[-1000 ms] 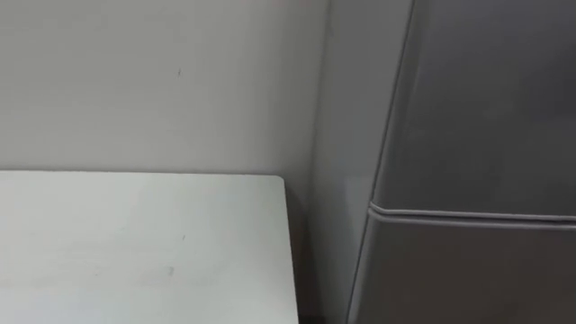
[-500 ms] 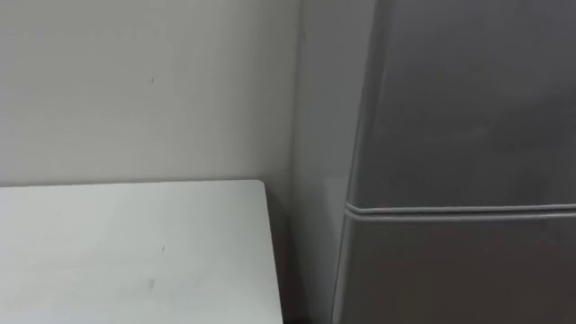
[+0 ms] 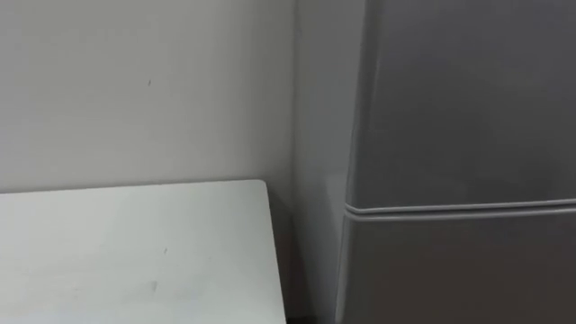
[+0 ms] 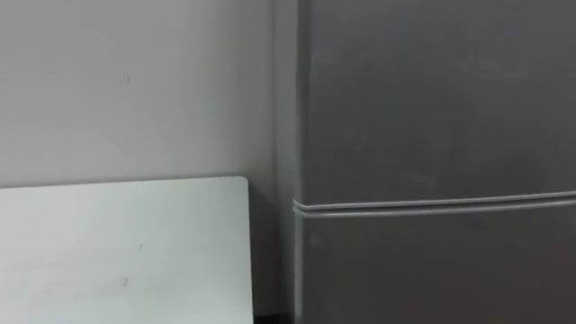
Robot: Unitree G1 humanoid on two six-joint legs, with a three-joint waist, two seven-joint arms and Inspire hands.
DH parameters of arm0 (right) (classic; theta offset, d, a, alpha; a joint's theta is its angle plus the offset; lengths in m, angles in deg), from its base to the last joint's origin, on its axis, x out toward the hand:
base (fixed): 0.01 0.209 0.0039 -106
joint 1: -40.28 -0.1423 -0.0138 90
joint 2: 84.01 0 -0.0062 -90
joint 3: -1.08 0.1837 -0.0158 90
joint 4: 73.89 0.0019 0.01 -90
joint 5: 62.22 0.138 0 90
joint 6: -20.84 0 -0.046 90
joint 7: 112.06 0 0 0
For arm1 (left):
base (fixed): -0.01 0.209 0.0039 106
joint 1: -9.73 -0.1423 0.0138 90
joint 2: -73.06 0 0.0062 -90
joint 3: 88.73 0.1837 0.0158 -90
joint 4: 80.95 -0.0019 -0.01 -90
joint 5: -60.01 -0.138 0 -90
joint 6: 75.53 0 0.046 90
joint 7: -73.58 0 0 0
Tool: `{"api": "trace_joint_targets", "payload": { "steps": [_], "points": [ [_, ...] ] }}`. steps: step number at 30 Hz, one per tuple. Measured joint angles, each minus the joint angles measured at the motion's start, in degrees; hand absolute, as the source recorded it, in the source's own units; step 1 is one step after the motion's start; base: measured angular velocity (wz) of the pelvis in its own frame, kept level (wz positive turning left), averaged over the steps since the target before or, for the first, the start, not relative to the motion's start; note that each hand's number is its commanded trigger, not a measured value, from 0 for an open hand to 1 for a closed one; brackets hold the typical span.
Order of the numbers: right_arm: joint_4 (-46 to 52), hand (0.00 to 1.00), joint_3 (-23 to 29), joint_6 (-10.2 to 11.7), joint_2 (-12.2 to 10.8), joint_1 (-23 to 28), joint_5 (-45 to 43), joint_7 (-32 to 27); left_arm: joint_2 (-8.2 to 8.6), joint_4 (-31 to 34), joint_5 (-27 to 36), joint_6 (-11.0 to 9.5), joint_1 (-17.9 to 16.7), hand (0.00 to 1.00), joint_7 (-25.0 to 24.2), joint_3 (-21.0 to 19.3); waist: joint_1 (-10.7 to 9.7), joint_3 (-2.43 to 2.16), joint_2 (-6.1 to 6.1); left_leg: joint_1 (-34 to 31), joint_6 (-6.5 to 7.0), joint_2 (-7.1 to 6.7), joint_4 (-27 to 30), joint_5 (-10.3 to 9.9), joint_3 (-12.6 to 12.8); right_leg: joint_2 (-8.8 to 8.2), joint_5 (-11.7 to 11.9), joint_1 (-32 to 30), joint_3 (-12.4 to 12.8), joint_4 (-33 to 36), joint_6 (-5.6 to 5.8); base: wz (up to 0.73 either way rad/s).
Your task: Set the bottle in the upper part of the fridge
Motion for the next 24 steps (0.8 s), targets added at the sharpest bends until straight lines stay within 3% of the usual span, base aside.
{"api": "trace_joint_targets", "payload": {
  "steps": [2,13,20,24],
  "points": [
    [-2.6,0.0,-1.1,-0.9,-1.7,0.2,-0.4,0.7,0.23,0.0,0.3,0.3,-0.4,0.0,-0.1,0.7,-0.1,0.01,0.34,-0.3,0.0,-0.04,0.0,0.0,0.0,0.09,0.0,-0.3,0.0,0.1,0.01,0.0],
    [-25.7,0.0,-13.5,-1.0,-3.2,0.4,-7.8,10.0,2.28,-3.1,0.4,0.4,0.2,0.0,-0.3,3.0,1.2,0.07,1.78,1.1,0.02,-0.12,0.0,0.0,0.1,-0.37,-0.5,0.7,0.0,0.2,0.04,0.0],
    [-30.6,0.0,-20.6,-1.5,-3.1,-0.6,-15.1,19.8,2.29,-4.4,0.2,0.3,0.2,0.0,-1.4,4.9,2.2,0.14,2.24,0.8,0.05,-0.01,0.6,-0.2,-0.3,-0.36,-0.4,0.9,-0.3,0.1,0.01,0.04],
    [-31.2,0.0,-25.1,-2.1,-3.1,-2.3,-17.0,26.7,2.16,-4.3,-0.4,0.3,1.2,0.0,-1.5,9.6,2.8,0.14,2.74,0.3,0.09,-0.11,1.2,-0.5,-1.6,-0.38,-0.4,1.0,-1.2,0.2,0.04,0.12]
  ]
}}
